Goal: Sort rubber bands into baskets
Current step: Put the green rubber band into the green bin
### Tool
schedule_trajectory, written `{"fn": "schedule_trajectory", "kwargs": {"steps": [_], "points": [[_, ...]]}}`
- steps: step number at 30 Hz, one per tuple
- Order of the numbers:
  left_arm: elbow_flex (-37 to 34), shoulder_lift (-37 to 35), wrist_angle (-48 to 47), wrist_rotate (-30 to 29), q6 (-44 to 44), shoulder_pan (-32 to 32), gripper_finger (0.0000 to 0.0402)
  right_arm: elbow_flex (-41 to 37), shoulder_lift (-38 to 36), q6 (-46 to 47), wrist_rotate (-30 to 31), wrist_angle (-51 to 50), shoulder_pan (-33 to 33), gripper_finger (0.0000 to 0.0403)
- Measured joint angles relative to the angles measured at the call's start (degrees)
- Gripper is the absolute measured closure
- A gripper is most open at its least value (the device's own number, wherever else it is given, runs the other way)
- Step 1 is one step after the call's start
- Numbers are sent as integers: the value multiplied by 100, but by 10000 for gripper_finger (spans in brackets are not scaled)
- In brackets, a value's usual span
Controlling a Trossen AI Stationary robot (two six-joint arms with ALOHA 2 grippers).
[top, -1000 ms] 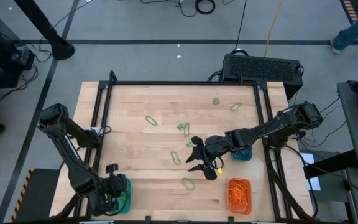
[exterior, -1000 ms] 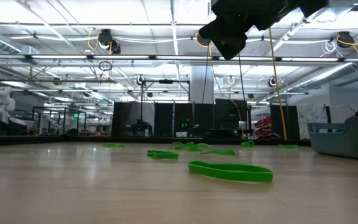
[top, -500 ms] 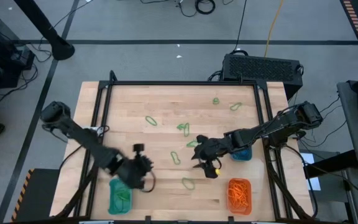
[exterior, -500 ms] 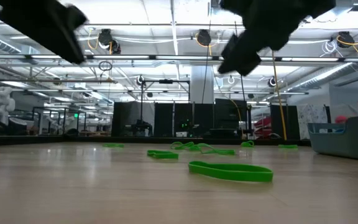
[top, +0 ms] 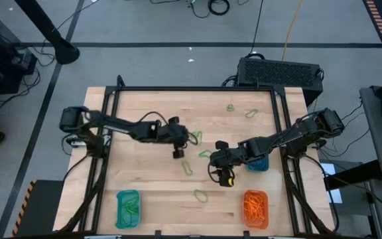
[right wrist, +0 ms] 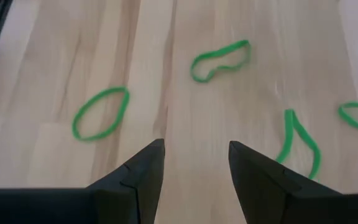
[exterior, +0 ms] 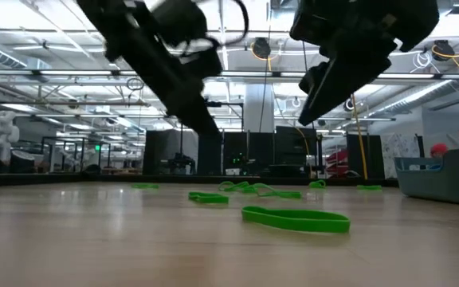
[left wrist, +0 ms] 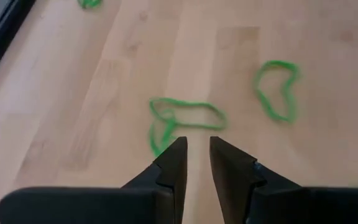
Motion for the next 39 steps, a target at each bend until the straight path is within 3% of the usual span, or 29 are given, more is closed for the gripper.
{"fn": "schedule_trajectory", "kwargs": {"steps": [5, 10, 15, 28, 33, 39], "points": [[28, 610, 782, 651, 298, 588, 324, 0, 0, -45, -1, -294, 1, 232], [95, 939, 896, 846, 450, 957, 324, 0, 0, -192, 1, -408, -2, 232], [104, 1120, 1024, 1641, 455, 1083, 324, 0, 0, -306, 3, -401, -2, 232], [104, 1492, 1006, 1637, 426, 1105, 327, 0, 0, -348, 3, -282, -11, 232], [104, 1454, 980, 1635, 411, 1090, 386, 0, 0, -349, 3, -267, -11, 232], [95, 1003, 843, 1598, 407, 921, 396, 0, 0, -350, 3, -267, -11, 232]]}}
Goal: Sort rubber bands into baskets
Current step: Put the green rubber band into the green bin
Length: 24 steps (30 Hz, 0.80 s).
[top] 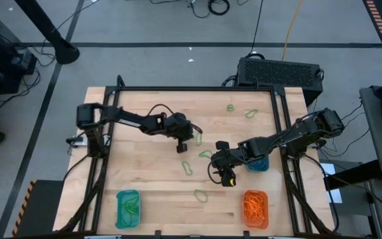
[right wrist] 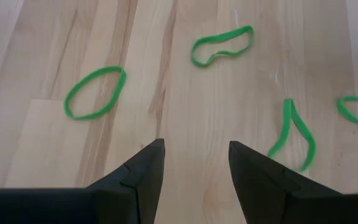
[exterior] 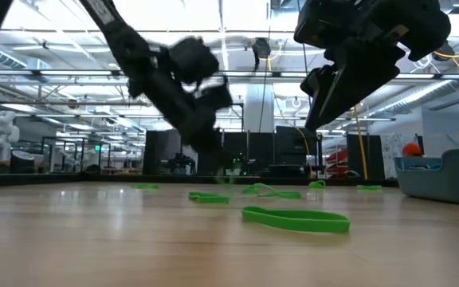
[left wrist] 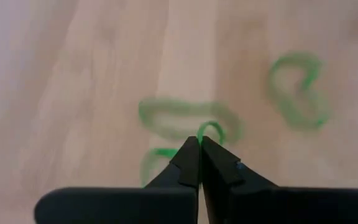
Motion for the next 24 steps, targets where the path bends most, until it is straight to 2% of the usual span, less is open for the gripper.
{"fn": "schedule_trajectory", "kwargs": {"steps": [6, 13, 18, 24], "points": [[7, -917, -85, 127, -425, -546, 398, 0, 0, 4, 0, -3, 0, 232], [9, -2098, -1893, 264, -1105, -1730, 400, 0, 0, 60, -4, 25, 4, 232], [9, -2720, -3103, 317, -2280, -2933, 400, 0, 0, 201, -10, 39, 11, 232], [7, -2995, -3269, 153, -4007, -4385, 401, 0, 0, 221, -20, 261, 13, 232]]}}
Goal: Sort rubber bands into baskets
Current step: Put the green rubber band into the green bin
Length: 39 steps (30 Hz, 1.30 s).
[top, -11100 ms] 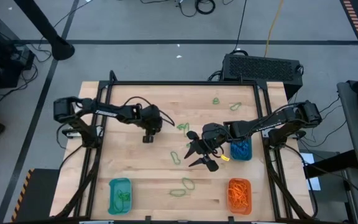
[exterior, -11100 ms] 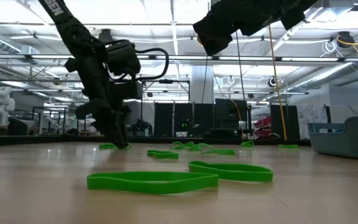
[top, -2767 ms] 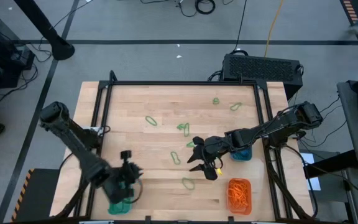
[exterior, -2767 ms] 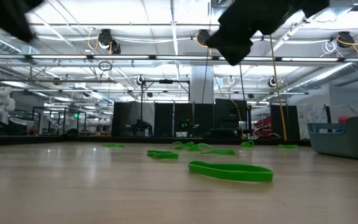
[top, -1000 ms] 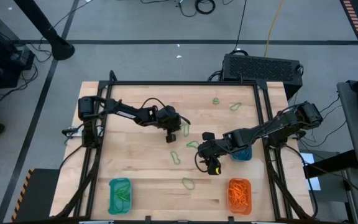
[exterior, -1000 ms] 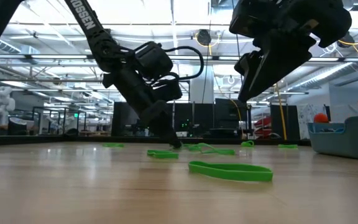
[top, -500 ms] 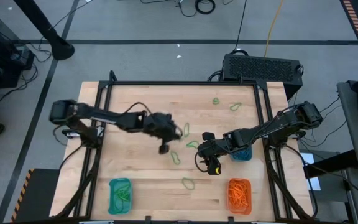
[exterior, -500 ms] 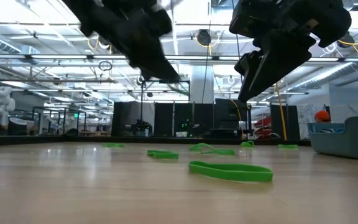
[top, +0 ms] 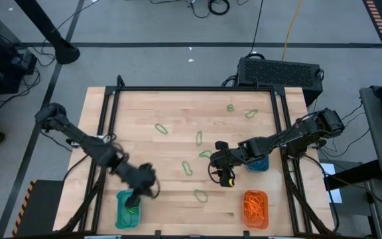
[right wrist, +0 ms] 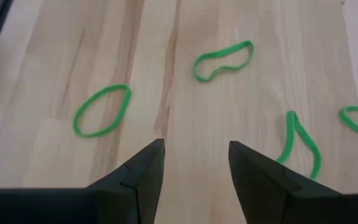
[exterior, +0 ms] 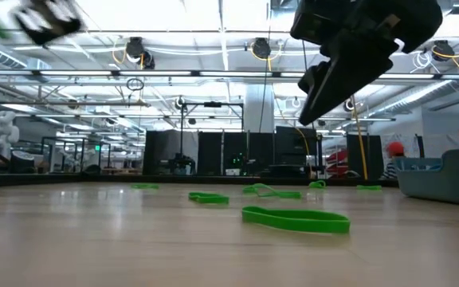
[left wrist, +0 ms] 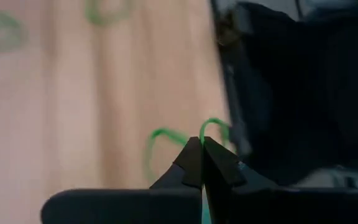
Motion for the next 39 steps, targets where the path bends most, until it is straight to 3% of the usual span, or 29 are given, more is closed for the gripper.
{"fn": "schedule_trajectory", "kwargs": {"steps": [6, 15, 22, 30, 39], "points": [[0, 20, -279, -433, -1380, -1055, 401, 0, 0, 0, -10, 126, 0, 232], [-4, 273, -1342, -671, -2666, -1560, 401, 0, 0, -4, -9, 130, 0, 232], [-4, 444, -1465, -450, -2744, -1595, 392, 0, 0, -20, -9, 126, 0, 232], [-4, 548, -1530, -417, -2888, -1593, 334, 0, 0, -22, -7, 150, 0, 232], [-4, 546, -1525, -308, -2688, -1428, 276, 0, 0, -86, 23, 902, 0, 232]]}}
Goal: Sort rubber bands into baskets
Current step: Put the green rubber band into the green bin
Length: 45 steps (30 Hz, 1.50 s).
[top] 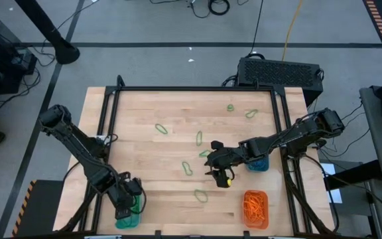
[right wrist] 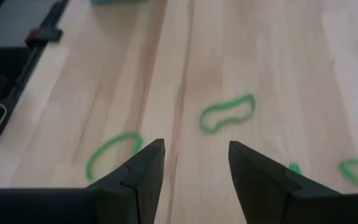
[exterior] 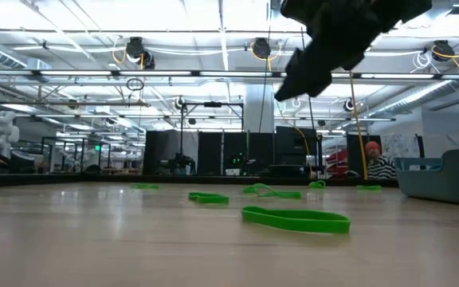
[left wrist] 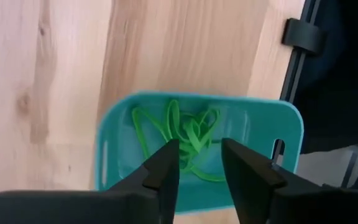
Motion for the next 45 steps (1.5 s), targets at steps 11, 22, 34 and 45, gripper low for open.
{"fn": "schedule_trajectory", "kwargs": {"steps": [11, 22, 34, 45], "points": [[0, -4, 39, -1496, 1974, 778, 273, 6, -349, -413, 1038, -232, -13, 232], [0, -7, 1359, -2461, 4450, 2168, 272, 7, -963, 286, 2394, -2011, -76, 232], [-1131, -10, 4090, -2629, 6281, 3248, 272, -2, -929, 122, 1461, -3254, -3144, 232], [-2410, -92, 7457, -1544, 6686, 3778, 272, 7, -19, 458, 138, -2168, -5494, 232]]}}
